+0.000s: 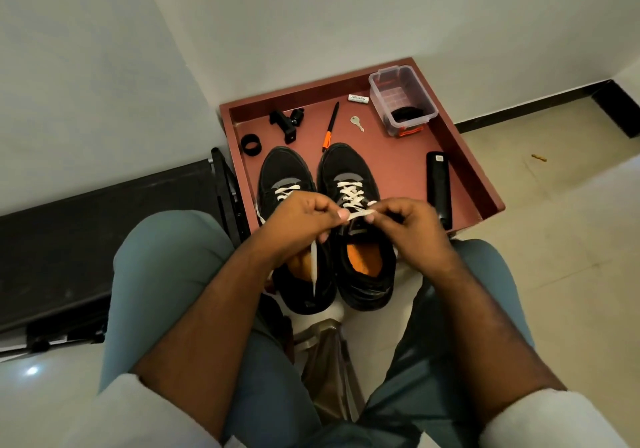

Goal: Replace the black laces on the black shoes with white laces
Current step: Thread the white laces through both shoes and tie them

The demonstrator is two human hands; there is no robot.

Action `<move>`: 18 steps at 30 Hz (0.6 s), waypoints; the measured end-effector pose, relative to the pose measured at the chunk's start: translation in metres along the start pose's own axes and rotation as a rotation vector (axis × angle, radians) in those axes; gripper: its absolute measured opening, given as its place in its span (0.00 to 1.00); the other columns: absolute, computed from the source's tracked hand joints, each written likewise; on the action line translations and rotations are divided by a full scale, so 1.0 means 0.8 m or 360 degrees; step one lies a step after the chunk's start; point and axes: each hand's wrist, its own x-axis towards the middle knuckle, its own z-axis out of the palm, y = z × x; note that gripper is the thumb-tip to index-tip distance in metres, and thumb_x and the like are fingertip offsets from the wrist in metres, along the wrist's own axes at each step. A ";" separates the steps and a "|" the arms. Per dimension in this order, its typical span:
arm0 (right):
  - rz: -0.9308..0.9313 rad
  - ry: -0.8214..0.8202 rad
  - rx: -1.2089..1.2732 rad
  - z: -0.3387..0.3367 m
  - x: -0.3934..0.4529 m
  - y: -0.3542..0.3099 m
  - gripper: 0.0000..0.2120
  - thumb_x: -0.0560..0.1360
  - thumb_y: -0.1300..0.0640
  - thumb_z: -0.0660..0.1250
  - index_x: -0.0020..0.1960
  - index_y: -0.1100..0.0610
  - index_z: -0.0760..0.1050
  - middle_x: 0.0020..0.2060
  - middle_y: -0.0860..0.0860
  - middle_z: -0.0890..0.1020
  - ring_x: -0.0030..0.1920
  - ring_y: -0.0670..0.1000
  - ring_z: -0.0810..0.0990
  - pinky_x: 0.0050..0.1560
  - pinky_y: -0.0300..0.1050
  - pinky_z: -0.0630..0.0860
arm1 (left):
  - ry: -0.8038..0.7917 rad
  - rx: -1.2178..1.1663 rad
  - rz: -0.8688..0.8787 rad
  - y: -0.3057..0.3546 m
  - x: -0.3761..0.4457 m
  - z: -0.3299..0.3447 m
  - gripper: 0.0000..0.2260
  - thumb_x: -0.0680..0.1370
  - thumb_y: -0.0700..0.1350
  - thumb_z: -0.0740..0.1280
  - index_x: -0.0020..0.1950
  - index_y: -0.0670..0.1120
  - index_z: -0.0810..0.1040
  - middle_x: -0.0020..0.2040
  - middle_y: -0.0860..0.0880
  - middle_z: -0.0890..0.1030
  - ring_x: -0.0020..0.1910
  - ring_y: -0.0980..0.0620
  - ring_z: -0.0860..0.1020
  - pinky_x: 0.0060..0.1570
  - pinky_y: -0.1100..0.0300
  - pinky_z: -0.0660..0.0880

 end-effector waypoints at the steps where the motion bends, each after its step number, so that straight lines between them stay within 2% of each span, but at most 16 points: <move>1: 0.0071 0.0177 0.0057 -0.008 0.002 0.005 0.07 0.75 0.61 0.70 0.46 0.49 0.82 0.40 0.43 0.83 0.40 0.37 0.80 0.45 0.40 0.76 | 0.0045 0.0007 -0.0001 -0.004 0.002 -0.007 0.08 0.79 0.46 0.68 0.47 0.41 0.82 0.27 0.50 0.76 0.28 0.52 0.70 0.34 0.58 0.70; 3: 0.0118 0.0430 -0.0166 -0.030 0.007 0.015 0.08 0.74 0.60 0.70 0.50 0.49 0.81 0.44 0.44 0.83 0.43 0.37 0.79 0.48 0.43 0.78 | 0.0125 0.0039 0.0009 -0.012 0.006 -0.016 0.05 0.78 0.44 0.69 0.46 0.43 0.82 0.30 0.50 0.79 0.33 0.51 0.75 0.43 0.56 0.75; 4: 0.0120 0.0441 -0.0387 -0.036 0.007 0.016 0.10 0.74 0.59 0.71 0.54 0.49 0.81 0.51 0.46 0.82 0.51 0.41 0.78 0.55 0.45 0.77 | 0.0146 0.0044 0.0027 -0.013 0.007 -0.016 0.04 0.78 0.43 0.69 0.46 0.43 0.82 0.31 0.50 0.80 0.33 0.54 0.77 0.45 0.59 0.76; 6: 0.0060 0.0213 -0.0727 -0.032 0.005 0.012 0.24 0.73 0.55 0.72 0.67 0.44 0.73 0.69 0.45 0.71 0.66 0.48 0.68 0.65 0.48 0.66 | 0.0156 0.0011 0.0090 -0.008 0.008 -0.007 0.03 0.77 0.40 0.70 0.47 0.41 0.81 0.32 0.47 0.80 0.31 0.60 0.78 0.39 0.67 0.75; 7: -0.0002 0.0085 -0.0747 -0.023 0.002 0.006 0.30 0.72 0.53 0.73 0.71 0.42 0.67 0.72 0.43 0.66 0.69 0.48 0.63 0.68 0.50 0.61 | 0.0152 -0.0025 0.0123 -0.005 0.009 0.000 0.04 0.76 0.38 0.70 0.49 0.39 0.80 0.32 0.45 0.80 0.30 0.60 0.78 0.37 0.69 0.75; 8: -0.0084 -0.0024 -0.0676 -0.010 0.001 0.002 0.34 0.70 0.53 0.74 0.72 0.40 0.65 0.72 0.43 0.66 0.70 0.46 0.63 0.70 0.52 0.59 | 0.0147 -0.0070 0.0147 -0.003 0.010 0.007 0.07 0.75 0.36 0.71 0.51 0.37 0.78 0.32 0.44 0.80 0.29 0.58 0.79 0.37 0.69 0.75; 9: -0.0165 -0.0088 -0.0523 0.003 0.000 -0.001 0.34 0.70 0.53 0.75 0.71 0.40 0.66 0.69 0.44 0.72 0.68 0.45 0.68 0.71 0.53 0.63 | 0.0135 -0.0114 0.0163 -0.002 0.011 0.012 0.09 0.74 0.35 0.72 0.53 0.36 0.76 0.31 0.43 0.80 0.29 0.57 0.79 0.36 0.68 0.76; 11: -0.0170 -0.0095 -0.0153 0.020 -0.004 -0.002 0.26 0.71 0.57 0.74 0.66 0.43 0.73 0.54 0.47 0.83 0.56 0.46 0.80 0.60 0.47 0.76 | 0.0114 -0.0130 0.0192 -0.002 0.011 0.020 0.12 0.73 0.35 0.73 0.54 0.36 0.74 0.31 0.44 0.80 0.29 0.54 0.80 0.36 0.66 0.77; 13: -0.0145 0.0067 -0.0036 0.019 -0.004 0.001 0.14 0.72 0.59 0.73 0.57 0.50 0.81 0.46 0.47 0.85 0.49 0.46 0.83 0.53 0.41 0.79 | 0.0128 -0.0059 0.0206 -0.008 0.014 0.018 0.11 0.73 0.37 0.73 0.52 0.38 0.76 0.32 0.43 0.81 0.31 0.55 0.80 0.37 0.66 0.76; 15: -0.0156 0.0228 -0.0044 0.010 -0.001 0.006 0.09 0.72 0.61 0.73 0.52 0.55 0.83 0.46 0.47 0.85 0.49 0.45 0.83 0.53 0.38 0.78 | 0.0159 -0.0004 0.0246 -0.015 0.016 0.011 0.06 0.75 0.36 0.71 0.51 0.39 0.78 0.35 0.42 0.83 0.34 0.55 0.81 0.41 0.67 0.76; 18: -0.0242 0.0129 -0.0131 0.005 0.001 0.004 0.14 0.72 0.62 0.72 0.57 0.54 0.82 0.51 0.46 0.83 0.53 0.41 0.80 0.58 0.38 0.76 | 0.0210 -0.0042 0.0338 -0.014 0.019 0.011 0.07 0.77 0.34 0.67 0.54 0.41 0.77 0.38 0.43 0.83 0.39 0.56 0.82 0.47 0.67 0.76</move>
